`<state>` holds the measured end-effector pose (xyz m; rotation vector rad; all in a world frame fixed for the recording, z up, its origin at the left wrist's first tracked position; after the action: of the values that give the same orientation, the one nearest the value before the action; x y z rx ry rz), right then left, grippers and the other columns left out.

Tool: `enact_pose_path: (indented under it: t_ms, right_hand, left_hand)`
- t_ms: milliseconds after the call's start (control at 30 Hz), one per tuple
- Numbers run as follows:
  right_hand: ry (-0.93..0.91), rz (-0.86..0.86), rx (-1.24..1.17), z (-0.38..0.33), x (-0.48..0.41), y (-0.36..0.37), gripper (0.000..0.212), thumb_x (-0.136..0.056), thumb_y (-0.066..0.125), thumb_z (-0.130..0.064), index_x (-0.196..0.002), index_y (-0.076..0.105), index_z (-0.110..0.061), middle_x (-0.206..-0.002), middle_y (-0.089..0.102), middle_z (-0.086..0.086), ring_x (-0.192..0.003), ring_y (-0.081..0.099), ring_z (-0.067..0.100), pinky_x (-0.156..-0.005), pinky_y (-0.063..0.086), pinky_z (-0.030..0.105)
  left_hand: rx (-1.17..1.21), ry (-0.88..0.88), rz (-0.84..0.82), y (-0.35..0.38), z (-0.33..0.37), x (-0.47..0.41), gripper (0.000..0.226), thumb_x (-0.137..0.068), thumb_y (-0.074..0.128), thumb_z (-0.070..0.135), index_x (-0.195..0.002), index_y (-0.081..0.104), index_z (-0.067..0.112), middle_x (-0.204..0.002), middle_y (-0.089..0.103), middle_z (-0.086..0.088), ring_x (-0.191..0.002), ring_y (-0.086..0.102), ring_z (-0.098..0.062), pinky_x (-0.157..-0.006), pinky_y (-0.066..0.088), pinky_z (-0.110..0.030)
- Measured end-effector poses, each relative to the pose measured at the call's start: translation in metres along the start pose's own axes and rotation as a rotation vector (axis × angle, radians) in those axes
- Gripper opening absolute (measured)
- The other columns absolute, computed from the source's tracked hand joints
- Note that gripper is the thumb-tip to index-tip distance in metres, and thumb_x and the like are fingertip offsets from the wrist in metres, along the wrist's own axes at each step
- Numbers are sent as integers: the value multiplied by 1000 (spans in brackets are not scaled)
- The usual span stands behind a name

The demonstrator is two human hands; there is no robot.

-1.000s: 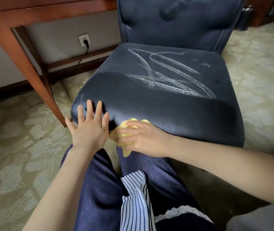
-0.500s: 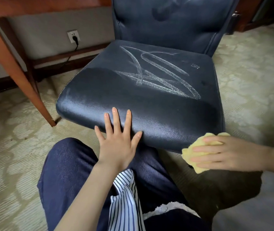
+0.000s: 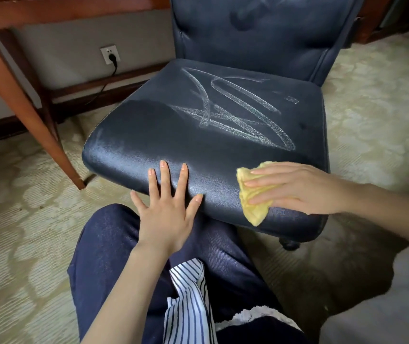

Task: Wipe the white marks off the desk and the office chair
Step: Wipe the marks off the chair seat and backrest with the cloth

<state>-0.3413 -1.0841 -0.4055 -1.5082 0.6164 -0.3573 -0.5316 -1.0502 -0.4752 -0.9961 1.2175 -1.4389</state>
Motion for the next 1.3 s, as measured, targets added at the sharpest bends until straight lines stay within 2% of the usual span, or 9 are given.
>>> enact_pose_path:
  t_ms: [333,500,667,800,933,1067,1200,1233,1300]
  right_hand:
    - [246,70,-352,43,-82,11,31,-95,55,-22,-125,60,-29,-141,47,-10,-134,35,3,-114,26,34]
    - [453,77,-426,63,-120,14,31,-97,50,-25,-125,59,-36,-142,46,-15,-136,33,4,-110,29,40]
    - [445,201,-344,25,-107,12,32,-95,54,-24,-125,59,-35,-138,51,-9,-131,42,18,-107,33,38]
    - [390,275,-310,-1,-65,9,33,-91,61,-22,-124,61,-24,-136,51,-8,-131,43,8,-113,27,29]
    - [452,293,-393,15,-20,2,36,-86,67,-20,-121,60,-27,-131,50,-16,-127,44,-2,-112,27,22]
    - [674,386,-472,66,30,-5,43,-87,65,-13,-116,57,-43,-126,50,-26,-126,43,-7,-111,25,17]
    - [930,466,-452,127,70,-7,35,-90,62,-16,-116,62,-40,-126,52,-22,-115,46,-12,-98,29,3]
    - [979,455,-428,143,73,-7,32,-91,60,-19,-117,63,-38,-123,56,-21,-111,48,-10,-96,31,4]
    - [1083,414,-367,173,77,-8,31,-94,56,-27,-123,60,-37,-115,63,-11,-105,55,9,-101,38,23]
  left_hand:
    - [-81,-4,78,-8,-40,-18,64,-75,-14,64,-134,-34,45,-157,-20,4,-145,-14,-20,-109,5,-63]
    - [-31,-102,84,-25,-50,-29,72,-82,-1,65,-149,4,39,-160,0,3,-146,2,-19,-110,0,-60]
    - [240,-164,97,-28,-30,-36,59,-97,19,48,-152,6,30,-160,-8,4,-145,-17,-19,-112,-11,-53]
    - [414,7,155,-30,9,-30,56,-98,18,36,-152,2,31,-156,-22,7,-138,-30,-8,-110,-23,-36]
    - [438,177,156,-29,49,-23,61,-93,13,46,-148,-9,32,-147,-35,15,-132,-39,-1,-102,-31,-20]
    - [352,81,116,-22,55,-41,70,-93,13,55,-151,-9,22,-153,-31,4,-138,-33,-8,-111,-22,-32]
    - [209,31,152,-22,53,-52,80,-85,-2,60,-151,-6,16,-157,-22,-2,-143,-22,-15,-114,-13,-40]
    - [203,38,156,-22,52,-51,84,-81,-7,61,-151,-6,16,-157,-21,-1,-143,-22,-15,-114,-12,-40]
    - [193,46,171,-21,52,-50,88,-76,-12,62,-151,-6,17,-157,-21,1,-144,-22,-15,-114,-12,-40]
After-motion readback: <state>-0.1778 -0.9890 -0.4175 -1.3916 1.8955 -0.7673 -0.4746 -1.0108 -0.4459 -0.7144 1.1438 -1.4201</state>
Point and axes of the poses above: each hand's wrist, its own x-axis away from the middle knuckle, its own y-axis out of the palm, z = x × y, the point moved 9 cm from there along -x, towards the middle knuckle
